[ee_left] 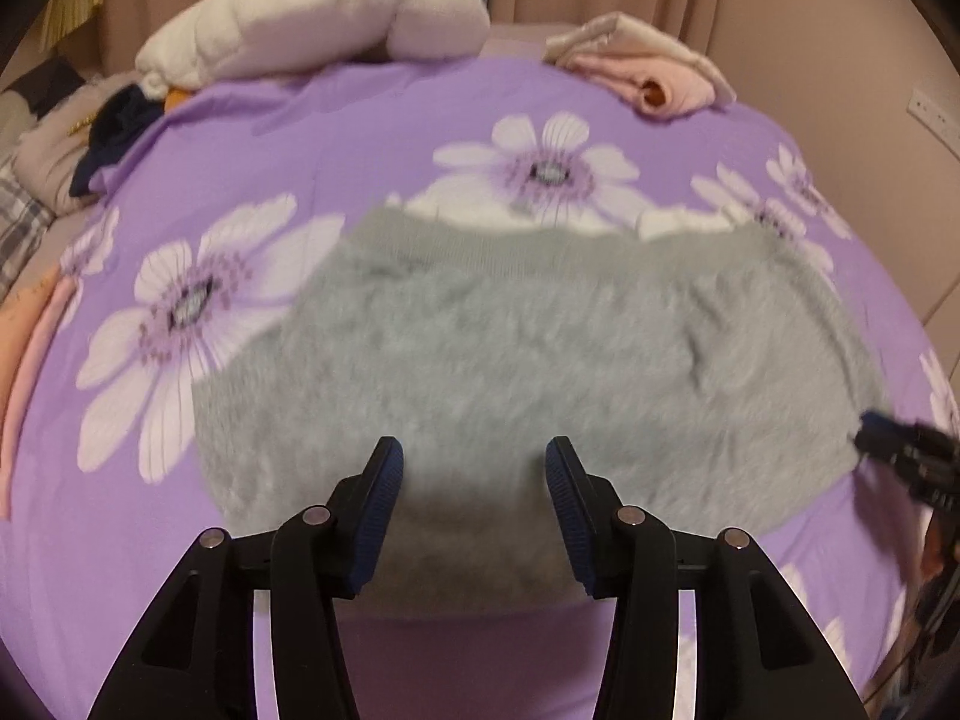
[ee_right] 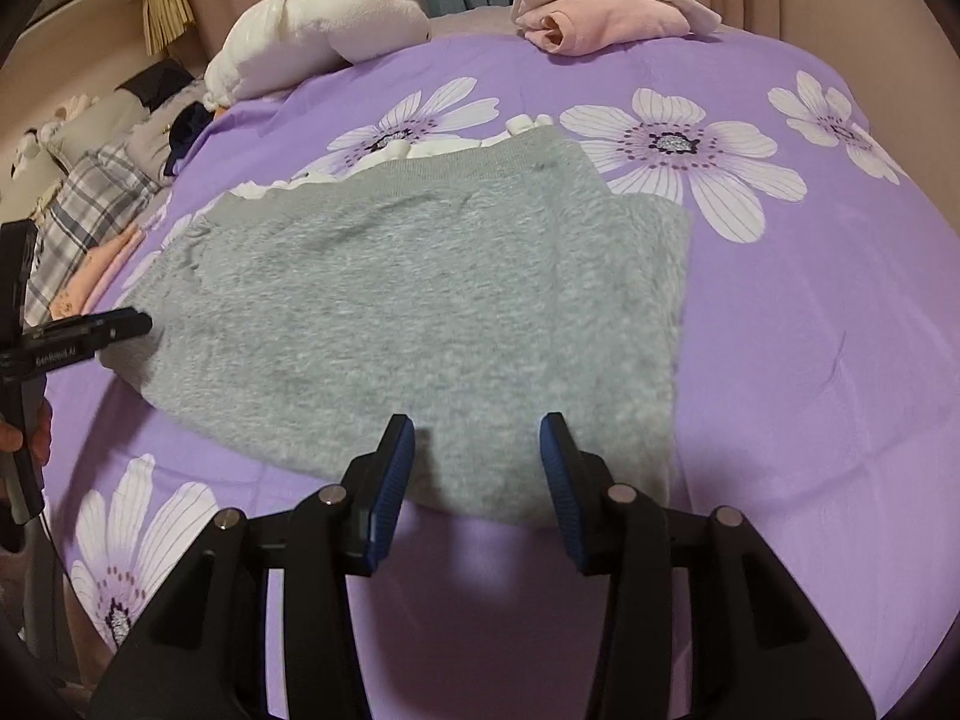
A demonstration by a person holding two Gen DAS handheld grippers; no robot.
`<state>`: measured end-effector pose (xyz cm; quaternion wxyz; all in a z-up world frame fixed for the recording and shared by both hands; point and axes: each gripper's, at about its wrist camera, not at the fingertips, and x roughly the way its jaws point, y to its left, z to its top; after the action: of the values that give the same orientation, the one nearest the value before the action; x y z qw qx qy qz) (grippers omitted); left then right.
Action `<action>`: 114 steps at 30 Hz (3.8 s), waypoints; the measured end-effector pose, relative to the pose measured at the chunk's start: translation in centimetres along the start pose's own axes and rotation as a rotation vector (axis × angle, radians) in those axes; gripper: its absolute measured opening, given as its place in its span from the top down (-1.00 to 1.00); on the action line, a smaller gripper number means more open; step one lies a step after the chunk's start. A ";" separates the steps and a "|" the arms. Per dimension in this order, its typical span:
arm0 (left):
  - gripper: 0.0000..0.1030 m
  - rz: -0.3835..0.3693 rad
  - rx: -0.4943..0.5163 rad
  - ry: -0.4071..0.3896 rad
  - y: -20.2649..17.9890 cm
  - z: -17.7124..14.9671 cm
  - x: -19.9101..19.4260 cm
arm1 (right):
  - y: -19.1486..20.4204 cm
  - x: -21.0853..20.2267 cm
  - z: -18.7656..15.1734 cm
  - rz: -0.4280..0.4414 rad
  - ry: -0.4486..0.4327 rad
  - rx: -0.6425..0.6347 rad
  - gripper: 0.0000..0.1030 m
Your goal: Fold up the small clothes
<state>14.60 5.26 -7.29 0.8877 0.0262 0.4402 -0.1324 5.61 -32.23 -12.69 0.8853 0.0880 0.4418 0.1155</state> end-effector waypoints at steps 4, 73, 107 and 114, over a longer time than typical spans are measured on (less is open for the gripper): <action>0.06 -0.035 -0.055 -0.002 0.3 2.0 1.7 | -0.3 -0.4 -0.8 0.022 -0.010 0.028 0.15; -0.37 -0.549 -0.923 -0.093 14.3 -3.3 4.6 | 9.4 0.0 -0.5 0.253 -0.043 -0.032 -0.21; 0.68 -0.283 -0.228 -0.153 -2.4 6.2 -3.5 | 10.1 7.7 5.2 0.513 0.027 0.274 0.67; 0.68 -0.234 -0.022 -0.106 -10.4 5.8 -2.1 | 1.1 6.3 3.5 0.846 -0.056 0.683 -0.19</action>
<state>15.21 -5.27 -1.35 0.8885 -0.0420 0.3939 -0.2316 11.94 -29.60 -15.12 0.6938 0.5439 0.3566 0.3092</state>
